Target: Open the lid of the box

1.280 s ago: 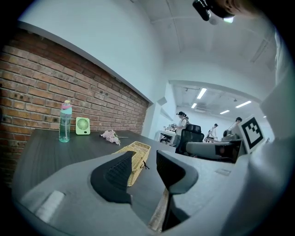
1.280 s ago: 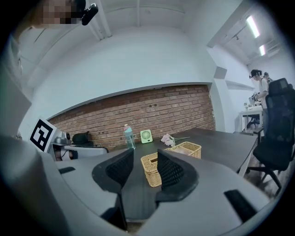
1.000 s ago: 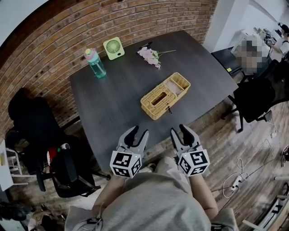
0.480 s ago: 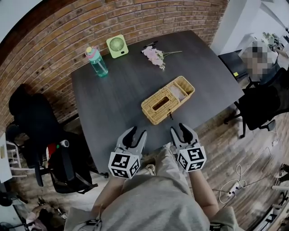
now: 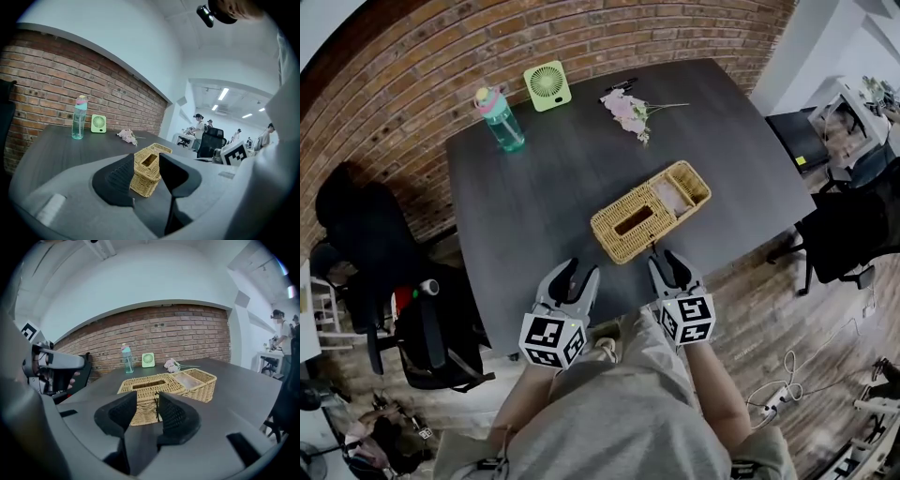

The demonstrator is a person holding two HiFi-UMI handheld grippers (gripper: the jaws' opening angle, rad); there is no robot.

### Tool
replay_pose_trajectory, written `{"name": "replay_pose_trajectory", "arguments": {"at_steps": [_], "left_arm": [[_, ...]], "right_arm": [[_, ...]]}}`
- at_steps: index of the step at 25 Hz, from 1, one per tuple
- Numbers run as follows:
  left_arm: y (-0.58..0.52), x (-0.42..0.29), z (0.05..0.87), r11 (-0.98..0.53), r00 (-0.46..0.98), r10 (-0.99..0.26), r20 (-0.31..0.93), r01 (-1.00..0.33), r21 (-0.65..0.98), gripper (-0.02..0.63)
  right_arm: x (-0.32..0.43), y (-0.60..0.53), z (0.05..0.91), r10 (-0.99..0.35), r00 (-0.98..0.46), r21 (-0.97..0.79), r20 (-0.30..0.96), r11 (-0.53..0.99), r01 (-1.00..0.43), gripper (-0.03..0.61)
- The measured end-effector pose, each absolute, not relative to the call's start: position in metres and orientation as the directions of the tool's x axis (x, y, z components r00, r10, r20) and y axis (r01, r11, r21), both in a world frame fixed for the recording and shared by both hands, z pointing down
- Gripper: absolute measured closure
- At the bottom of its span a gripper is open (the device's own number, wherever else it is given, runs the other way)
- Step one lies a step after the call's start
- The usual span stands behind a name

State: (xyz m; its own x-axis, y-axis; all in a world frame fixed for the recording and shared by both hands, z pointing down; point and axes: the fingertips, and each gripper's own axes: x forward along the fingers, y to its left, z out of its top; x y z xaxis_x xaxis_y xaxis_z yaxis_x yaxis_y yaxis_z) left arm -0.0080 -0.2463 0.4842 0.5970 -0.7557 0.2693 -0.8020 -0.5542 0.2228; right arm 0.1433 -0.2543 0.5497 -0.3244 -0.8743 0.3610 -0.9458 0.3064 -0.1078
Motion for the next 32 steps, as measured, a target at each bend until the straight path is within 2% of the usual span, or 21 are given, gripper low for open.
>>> {"name": "replay_pose_trajectory", "arguments": {"at_steps": [14, 17, 20, 32], "left_arm": [[-0.262, -0.012, 0.491, -0.503, 0.550, -0.785, 0.286, -0.835, 0.225, 0.451], [-0.261, -0.013, 0.491, -0.499, 0.546, -0.788, 0.285, -0.837, 0.225, 0.451], [-0.261, -0.016, 0.492, -0.496, 0.543, -0.789, 0.287, -0.839, 0.225, 0.451], [-0.251, -0.019, 0.483, -0.518, 0.560, -0.783, 0.269, -0.828, 0.216, 0.451]], "right_arm": [[0.147, -0.286, 0.605, -0.817, -0.335, -0.091, 0.469, 0.332, -0.939, 0.476], [0.148, -0.288, 0.611, -0.813, -0.332, -0.091, 0.479, 0.330, -0.939, 0.503], [0.147, -0.290, 0.614, -0.810, -0.328, -0.079, 0.486, 0.332, -0.940, 0.555], [0.148, -0.283, 0.598, -0.835, -0.305, -0.073, 0.458, 0.306, -0.949, 0.561]]}}
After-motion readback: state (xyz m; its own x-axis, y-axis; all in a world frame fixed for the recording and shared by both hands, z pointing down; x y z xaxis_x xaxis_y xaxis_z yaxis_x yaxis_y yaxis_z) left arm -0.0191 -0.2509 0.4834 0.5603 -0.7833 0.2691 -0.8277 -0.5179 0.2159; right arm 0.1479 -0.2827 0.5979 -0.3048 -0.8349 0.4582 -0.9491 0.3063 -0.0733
